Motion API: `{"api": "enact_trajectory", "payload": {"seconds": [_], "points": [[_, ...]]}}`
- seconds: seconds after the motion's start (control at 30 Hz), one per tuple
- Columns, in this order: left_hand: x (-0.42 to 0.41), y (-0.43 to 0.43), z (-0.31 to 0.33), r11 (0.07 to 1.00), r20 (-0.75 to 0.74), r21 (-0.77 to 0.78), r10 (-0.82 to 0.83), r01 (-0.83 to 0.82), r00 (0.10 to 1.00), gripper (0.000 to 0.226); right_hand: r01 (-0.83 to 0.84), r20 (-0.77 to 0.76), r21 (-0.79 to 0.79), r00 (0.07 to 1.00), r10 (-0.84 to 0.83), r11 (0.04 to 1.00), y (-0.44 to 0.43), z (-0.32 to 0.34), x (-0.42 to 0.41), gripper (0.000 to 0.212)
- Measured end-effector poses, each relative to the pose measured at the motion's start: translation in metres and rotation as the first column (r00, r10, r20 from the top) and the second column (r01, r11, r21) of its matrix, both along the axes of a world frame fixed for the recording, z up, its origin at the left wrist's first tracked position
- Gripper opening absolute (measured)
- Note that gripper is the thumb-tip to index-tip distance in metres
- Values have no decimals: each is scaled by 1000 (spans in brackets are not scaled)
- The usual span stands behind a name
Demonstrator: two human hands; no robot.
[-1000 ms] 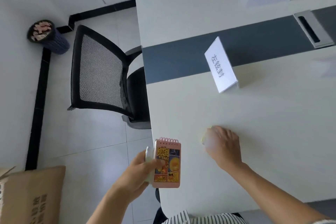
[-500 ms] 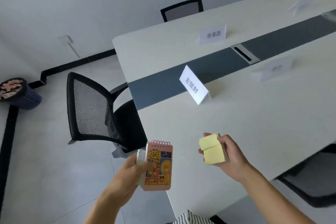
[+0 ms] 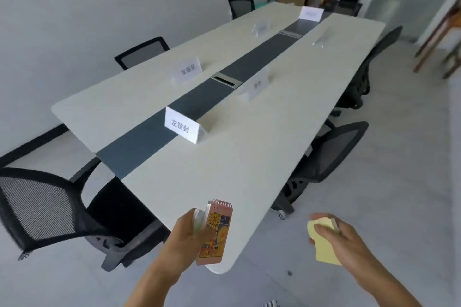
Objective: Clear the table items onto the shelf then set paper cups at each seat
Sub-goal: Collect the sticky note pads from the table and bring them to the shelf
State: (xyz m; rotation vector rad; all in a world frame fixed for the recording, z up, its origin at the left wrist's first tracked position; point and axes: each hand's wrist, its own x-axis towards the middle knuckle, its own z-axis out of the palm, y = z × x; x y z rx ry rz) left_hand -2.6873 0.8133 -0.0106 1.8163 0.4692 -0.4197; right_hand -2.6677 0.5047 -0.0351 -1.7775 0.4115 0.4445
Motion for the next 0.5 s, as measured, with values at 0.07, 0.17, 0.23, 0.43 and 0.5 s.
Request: {"api": "enact_trajectory", "payload": {"seconds": [0.07,0.17,0.23,0.43,0.5], "points": [[6,-34,8,996,15,34,-85,84,996,10,66,9,-22,998,-66,998,-39,0,-22,19],[12,-84,9,978,8,86,-189,188,982,14,157,3,-54,988,-157,986,-93,-5,-52,18],[16,-122,5,965,5,83,-249,248,968,18,207,13,-85,978,-207,975,-131,-8,-70,18],[23,-266,-14,893,-29,122,-433,433,901,10,366,13,-111,930,-367,924,-253,-14,-108,16],[27,-310,-22,864,-42,126,-486,487,873,9,407,2,-115,912,-410,906,-290,-19,-113,16]]}}
